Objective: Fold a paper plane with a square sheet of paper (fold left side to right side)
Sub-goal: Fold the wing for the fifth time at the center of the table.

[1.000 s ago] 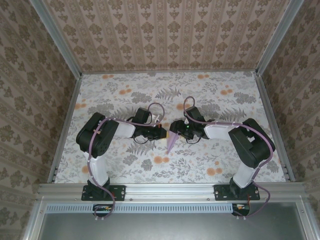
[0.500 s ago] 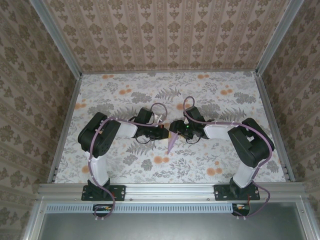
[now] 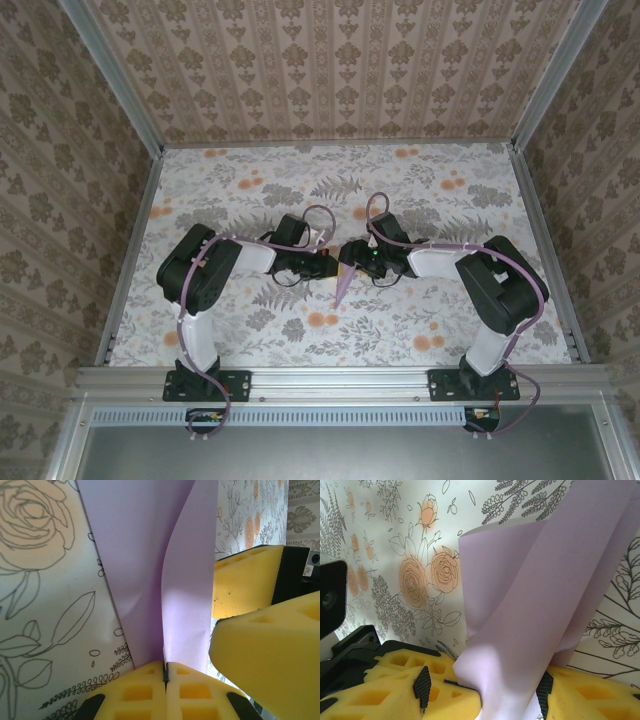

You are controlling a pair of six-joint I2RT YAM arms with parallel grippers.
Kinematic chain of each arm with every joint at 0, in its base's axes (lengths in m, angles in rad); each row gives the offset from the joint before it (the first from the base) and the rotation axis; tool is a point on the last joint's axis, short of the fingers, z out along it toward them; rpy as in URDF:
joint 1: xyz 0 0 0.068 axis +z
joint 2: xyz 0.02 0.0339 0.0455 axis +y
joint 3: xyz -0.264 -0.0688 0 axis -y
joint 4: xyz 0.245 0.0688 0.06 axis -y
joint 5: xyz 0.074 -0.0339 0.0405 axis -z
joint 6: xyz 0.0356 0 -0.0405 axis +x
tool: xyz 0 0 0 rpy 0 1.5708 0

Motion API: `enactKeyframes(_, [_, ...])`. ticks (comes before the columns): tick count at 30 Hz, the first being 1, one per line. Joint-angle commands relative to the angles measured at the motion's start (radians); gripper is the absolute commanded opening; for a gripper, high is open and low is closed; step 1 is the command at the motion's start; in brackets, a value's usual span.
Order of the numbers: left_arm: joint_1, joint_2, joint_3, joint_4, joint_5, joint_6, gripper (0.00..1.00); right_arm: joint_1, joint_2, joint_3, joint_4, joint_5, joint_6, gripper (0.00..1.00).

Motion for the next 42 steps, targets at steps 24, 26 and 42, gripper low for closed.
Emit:
enactKeyframes(24, [-0.003,0.071,0.024,-0.141,-0.100,0.060,0.00,-0.010,-0.043,0.009,-0.031,-0.034,-0.024,0.62])
enactKeyframes(26, [-0.003,0.073,0.024,-0.141,-0.099,0.059,0.00,-0.010,-0.047,0.009,-0.037,-0.033,-0.025,0.62])
enactKeyframes(42, [-0.003,0.081,0.032,-0.148,-0.100,0.059,0.00,-0.018,-0.127,0.000,-0.152,-0.003,-0.067,0.61])
